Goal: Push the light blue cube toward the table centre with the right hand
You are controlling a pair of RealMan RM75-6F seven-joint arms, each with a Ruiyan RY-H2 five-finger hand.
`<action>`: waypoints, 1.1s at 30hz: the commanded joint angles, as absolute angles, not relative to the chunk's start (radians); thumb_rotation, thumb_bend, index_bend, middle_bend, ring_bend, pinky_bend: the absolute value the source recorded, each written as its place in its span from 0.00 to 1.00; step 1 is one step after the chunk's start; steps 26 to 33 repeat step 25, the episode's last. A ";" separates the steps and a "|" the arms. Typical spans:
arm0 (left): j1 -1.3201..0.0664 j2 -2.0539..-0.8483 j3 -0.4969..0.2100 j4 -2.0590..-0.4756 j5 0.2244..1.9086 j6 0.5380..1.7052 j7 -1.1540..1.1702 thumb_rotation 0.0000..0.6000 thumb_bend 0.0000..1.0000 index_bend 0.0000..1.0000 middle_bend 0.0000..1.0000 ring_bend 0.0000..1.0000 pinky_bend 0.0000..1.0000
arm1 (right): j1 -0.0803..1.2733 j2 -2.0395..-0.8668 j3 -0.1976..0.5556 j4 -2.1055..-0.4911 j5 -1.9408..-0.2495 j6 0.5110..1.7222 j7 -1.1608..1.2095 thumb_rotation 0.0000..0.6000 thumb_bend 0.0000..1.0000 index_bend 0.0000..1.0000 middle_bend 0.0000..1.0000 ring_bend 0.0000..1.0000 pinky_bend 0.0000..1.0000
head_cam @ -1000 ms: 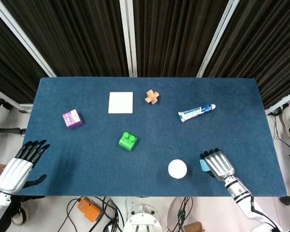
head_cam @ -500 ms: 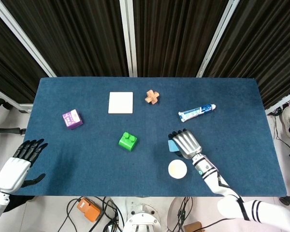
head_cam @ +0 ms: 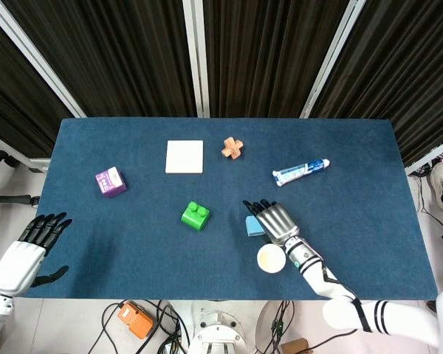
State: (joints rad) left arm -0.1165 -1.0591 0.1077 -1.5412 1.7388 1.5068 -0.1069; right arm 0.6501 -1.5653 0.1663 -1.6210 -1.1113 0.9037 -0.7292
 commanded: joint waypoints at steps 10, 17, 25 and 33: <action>-0.112 -1.061 0.105 -1.544 1.739 1.513 -0.097 1.00 0.16 0.00 0.00 0.00 0.01 | 0.311 -1.226 -0.080 -1.839 -1.409 1.399 -0.655 1.00 0.42 0.00 0.00 0.00 0.04; -0.102 -1.074 0.090 -1.563 1.700 1.508 -0.054 1.00 0.16 0.00 0.00 0.00 0.01 | 0.039 -1.230 -0.207 -1.563 -1.632 1.766 -0.324 1.00 0.38 0.00 0.00 0.00 0.00; -0.091 -1.090 0.076 -1.570 1.683 1.519 -0.005 1.00 0.16 0.00 0.00 0.00 0.01 | 0.013 -1.234 -0.183 -1.507 -1.707 1.788 -0.247 1.00 0.36 0.00 0.00 0.00 0.00; -0.091 -1.090 0.076 -1.570 1.683 1.519 -0.005 1.00 0.16 0.00 0.00 0.00 0.01 | 0.013 -1.234 -0.183 -1.507 -1.707 1.788 -0.247 1.00 0.36 0.00 0.00 0.00 0.00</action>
